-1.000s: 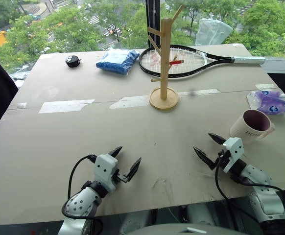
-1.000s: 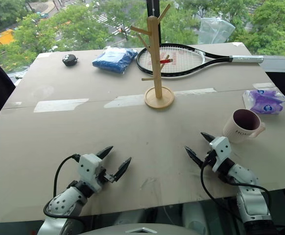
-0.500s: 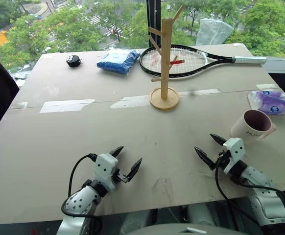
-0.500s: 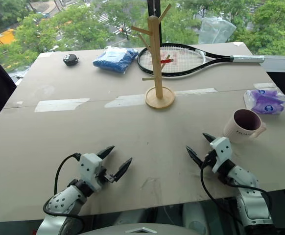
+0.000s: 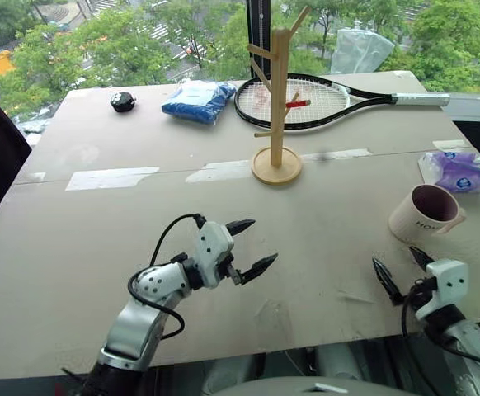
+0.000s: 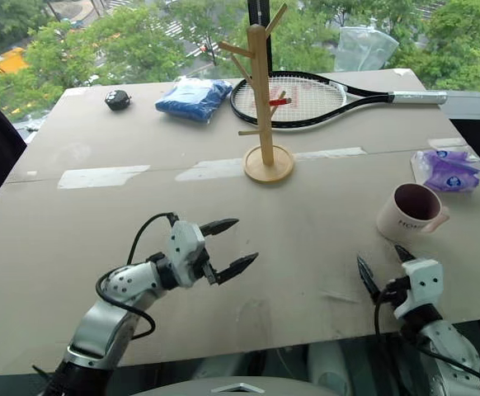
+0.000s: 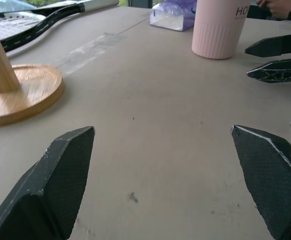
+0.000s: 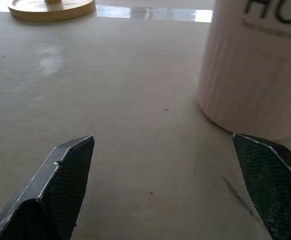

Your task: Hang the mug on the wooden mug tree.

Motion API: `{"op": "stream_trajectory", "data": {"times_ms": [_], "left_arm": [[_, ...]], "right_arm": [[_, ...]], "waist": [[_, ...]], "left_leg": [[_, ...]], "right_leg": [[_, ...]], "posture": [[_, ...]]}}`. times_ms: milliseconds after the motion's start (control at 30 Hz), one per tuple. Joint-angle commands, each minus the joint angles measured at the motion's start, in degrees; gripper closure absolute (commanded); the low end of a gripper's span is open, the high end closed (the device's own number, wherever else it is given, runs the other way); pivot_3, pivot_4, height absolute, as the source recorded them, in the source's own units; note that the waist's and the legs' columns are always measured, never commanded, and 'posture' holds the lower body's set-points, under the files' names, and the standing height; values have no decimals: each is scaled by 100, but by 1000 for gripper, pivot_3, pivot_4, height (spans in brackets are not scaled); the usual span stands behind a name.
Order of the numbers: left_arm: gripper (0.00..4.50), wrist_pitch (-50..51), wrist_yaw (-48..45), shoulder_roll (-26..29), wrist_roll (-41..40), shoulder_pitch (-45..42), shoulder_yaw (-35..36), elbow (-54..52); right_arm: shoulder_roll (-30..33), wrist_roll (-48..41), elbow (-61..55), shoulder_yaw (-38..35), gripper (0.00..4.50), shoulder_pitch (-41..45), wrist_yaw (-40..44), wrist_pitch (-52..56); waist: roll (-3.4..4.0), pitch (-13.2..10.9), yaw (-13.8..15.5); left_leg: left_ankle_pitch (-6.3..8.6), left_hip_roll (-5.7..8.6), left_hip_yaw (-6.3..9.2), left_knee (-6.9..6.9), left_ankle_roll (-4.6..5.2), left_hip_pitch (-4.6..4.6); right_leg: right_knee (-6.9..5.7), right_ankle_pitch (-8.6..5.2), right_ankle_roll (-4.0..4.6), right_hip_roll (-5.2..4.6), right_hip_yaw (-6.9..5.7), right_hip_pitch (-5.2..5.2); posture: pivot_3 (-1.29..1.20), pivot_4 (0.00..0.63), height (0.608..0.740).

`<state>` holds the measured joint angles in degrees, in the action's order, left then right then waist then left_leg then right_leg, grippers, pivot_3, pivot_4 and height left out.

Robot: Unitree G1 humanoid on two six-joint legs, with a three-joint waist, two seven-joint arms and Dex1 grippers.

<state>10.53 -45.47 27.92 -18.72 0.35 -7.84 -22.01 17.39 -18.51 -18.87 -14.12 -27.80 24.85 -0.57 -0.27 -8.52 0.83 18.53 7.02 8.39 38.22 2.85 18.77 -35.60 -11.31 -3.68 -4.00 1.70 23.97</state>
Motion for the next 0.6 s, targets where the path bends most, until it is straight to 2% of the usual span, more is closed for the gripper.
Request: {"op": "stream_trajectory", "data": {"times_ms": [33, 267, 600], "left_arm": [[16, 445, -286, 146, -444, -365, -50, -473], [16, 1045, -394, 255, -750, -838, -143, -793], [16, 1512, -140, 364, -975, -957, 26, -1260]], "right_arm": [[-6, -273, -238, -627, 0, -29, -233, -58], [307, -509, 373, -1180, 0, 636, -227, 122], [817, -580, 1733, -1573, 0, 1614, 11, 38]], "waist": [[-1, -2, -9], [-3, -5, -6], [-4, -20, 4]], "left_leg": [[0, 0, -1, 0, 0, 0], [-3, 0, -4, 0, 5, -2], [-12, 0, -4, -2, 20, 3]], "right_leg": [[0, 0, -1, 0, 1, 0], [1, -1, -1, 1, 6, 0], [15, 12, 19, 1, 5, 0]], "posture": [[0, 150, 740], [0, 150, 740], [0, 150, 740]]}}
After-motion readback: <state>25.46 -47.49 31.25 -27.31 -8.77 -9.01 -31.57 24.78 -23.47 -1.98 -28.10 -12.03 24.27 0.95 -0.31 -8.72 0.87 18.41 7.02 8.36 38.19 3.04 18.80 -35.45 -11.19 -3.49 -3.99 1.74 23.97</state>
